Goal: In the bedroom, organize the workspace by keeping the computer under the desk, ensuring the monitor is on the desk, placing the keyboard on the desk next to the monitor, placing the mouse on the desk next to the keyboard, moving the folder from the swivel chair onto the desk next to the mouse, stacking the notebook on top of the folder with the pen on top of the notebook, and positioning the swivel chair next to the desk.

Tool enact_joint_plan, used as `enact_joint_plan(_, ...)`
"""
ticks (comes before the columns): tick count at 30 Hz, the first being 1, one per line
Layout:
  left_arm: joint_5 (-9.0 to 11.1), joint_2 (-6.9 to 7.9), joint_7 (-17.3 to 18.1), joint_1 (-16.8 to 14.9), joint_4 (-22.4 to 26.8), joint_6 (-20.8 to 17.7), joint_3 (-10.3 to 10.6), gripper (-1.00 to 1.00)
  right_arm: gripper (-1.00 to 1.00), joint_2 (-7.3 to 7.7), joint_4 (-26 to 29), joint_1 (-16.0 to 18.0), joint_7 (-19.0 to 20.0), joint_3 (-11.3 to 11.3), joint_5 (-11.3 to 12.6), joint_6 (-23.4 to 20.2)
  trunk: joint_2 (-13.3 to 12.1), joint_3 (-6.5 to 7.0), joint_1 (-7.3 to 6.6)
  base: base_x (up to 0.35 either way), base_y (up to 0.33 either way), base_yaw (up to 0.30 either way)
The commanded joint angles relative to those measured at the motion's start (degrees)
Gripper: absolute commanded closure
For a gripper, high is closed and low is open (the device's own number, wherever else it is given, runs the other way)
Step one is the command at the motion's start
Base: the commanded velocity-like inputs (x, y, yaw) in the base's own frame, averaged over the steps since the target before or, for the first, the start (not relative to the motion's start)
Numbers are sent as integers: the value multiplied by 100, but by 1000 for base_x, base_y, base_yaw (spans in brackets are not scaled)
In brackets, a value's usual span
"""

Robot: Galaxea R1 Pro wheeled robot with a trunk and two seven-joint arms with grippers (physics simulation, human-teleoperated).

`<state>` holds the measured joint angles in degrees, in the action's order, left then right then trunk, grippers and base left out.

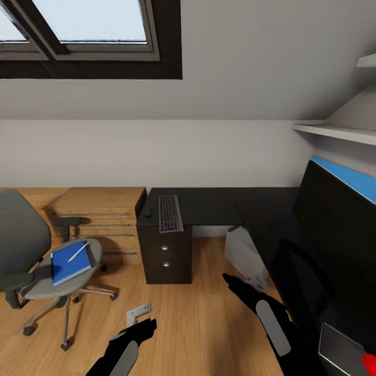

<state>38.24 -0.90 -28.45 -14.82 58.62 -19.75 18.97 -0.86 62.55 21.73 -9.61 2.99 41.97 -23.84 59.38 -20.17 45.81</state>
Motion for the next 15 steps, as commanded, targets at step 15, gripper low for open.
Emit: enact_joint_plan(15, 59, 2, -40, -4, 9, -11, 10, -100, -100, -237, 30, 10, -538, 26, -663, -50, -598, 263, -333, -339, 0, 0)
